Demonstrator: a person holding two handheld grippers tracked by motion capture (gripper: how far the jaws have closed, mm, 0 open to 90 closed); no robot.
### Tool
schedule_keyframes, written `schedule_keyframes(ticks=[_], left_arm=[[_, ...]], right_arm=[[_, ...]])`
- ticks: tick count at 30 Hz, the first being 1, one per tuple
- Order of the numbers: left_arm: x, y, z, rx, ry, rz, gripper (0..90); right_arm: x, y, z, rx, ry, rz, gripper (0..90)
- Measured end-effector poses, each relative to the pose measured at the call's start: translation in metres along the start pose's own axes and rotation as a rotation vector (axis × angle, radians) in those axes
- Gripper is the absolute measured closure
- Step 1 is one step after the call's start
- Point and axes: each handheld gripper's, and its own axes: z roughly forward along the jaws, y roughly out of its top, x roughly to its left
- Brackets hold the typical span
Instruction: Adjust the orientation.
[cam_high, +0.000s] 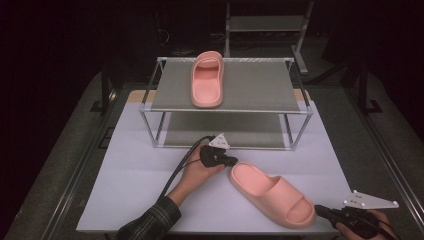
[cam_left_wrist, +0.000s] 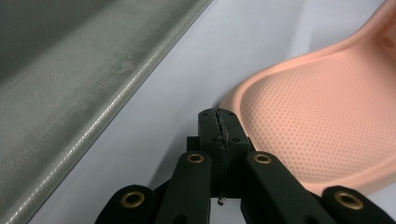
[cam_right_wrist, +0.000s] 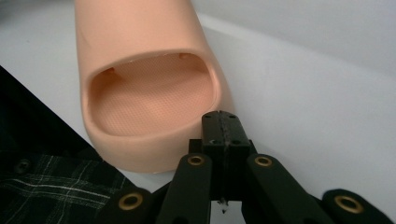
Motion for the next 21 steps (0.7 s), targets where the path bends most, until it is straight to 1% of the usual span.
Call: schedule_keyframes(ticks=[1,5,11,12,16,20,21], left_arm=[[0.0,0.0,0.0,0.003,-0.002,-0.001,89.8],[0.0,-0.001,0.0,0.003,0.0,-0.004,89.8],[-0.002,0.0,0.0,0.008,0.004,-0.005,89.8],[-0.003,0.0,-0.001,0.008,0.005,-0.004,89.8],[-0.002,-0.002,-0.004,0.015,0.017,-0.006,89.8],[0.0,-0.008,-0.013,0.022,0.044,-0.003,89.8],[0.001,-0.01,-0.017,0.024,0.049,-0.01,89.9]], right_arm=[[0.0,-0.001,-0.002,-0.003,-0.006,0.001,90.0],[0.006,-0.009,-0.009,-0.012,0.011,0.001,90.0],[0.018,-0.019,-0.009,0.005,0.055,-0.016,90.0],[0.018,-0.019,-0.007,0.008,0.053,-0.024,90.0],[0.015,-0.015,-0.005,0.006,0.053,-0.028,90.0],[0.01,-0.005,0.003,0.015,0.046,-0.042,90.0],[0.009,-0.002,0.006,0.016,0.046,-0.049,90.0]])
